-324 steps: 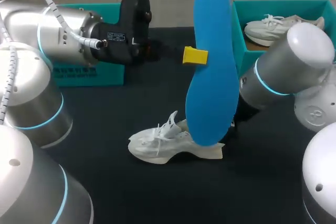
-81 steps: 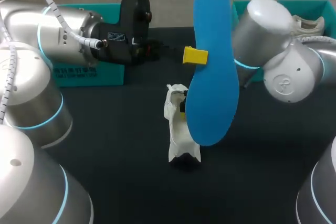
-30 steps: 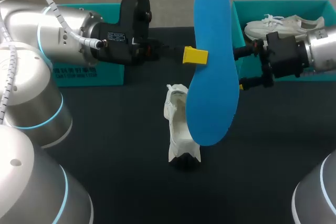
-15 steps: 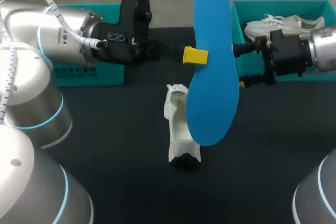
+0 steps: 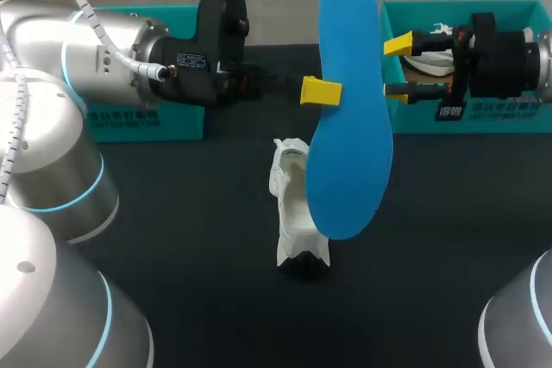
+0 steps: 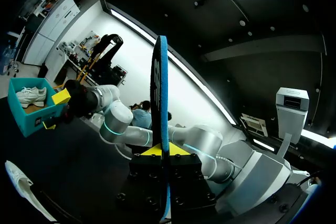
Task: Take the shoe out of the shoebox, open the shoe tongue, remove and reinsert the insole, then place the shoe into the shoebox
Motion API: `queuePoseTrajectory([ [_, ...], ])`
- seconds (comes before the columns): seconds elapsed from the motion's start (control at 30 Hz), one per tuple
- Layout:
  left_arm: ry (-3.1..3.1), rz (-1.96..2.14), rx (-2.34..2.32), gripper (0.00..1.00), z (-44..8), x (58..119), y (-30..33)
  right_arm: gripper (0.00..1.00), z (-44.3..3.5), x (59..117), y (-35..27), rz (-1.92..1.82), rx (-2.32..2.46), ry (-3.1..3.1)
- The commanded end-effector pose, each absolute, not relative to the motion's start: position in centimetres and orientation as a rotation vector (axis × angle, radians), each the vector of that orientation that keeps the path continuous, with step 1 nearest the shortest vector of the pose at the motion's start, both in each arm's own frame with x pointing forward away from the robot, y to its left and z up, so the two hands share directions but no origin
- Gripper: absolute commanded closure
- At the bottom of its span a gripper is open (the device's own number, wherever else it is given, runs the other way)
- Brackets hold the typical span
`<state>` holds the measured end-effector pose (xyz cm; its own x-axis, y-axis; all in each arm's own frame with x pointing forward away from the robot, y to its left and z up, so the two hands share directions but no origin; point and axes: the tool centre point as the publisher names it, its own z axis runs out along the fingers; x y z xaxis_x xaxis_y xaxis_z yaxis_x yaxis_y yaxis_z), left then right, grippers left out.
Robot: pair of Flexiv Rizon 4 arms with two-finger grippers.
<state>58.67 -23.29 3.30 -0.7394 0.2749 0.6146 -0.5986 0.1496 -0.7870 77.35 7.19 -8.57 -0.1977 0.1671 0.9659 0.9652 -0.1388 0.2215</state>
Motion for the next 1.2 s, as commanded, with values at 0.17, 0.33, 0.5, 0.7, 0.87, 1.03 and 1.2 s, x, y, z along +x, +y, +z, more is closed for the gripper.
queuePoseTrajectory([
  [0.17,-1.76,1.671,0.311,1.0,3.2,58.6,-23.4,0.0,-8.2,77.8,7.3,-1.403,-1.342,-1.419],
  [0.33,-1.76,1.671,0.311,1.0,3.2,58.6,-23.4,0.0,-8.2,77.8,7.3,-1.403,-1.342,-1.419],
  [0.5,-1.931,1.792,0.124,1.0,2.7,59.9,-22.7,0.0,-8.2,77.8,7.3,-1.403,-1.342,-1.419],
  [0.7,-2.091,1.958,0.076,1.0,1.7,62.3,-21.3,0.0,-8.2,77.8,7.3,-1.403,-1.342,-1.419],
  [0.87,-2.089,1.963,0.086,1.0,1.6,62.7,-21.1,0.0,-8.2,77.8,7.3,-1.403,-1.342,-1.419],
  [1.03,-2.089,1.963,0.086,1.0,1.6,62.7,-21.1,0.0,-8.2,77.8,7.3,-1.403,-1.342,-1.419],
  [1.2,-2.175,2.022,-0.122,1.0,0.7,63.2,-21.0,0.0,-8.2,77.8,7.3,-1.403,-1.342,-1.419],
])
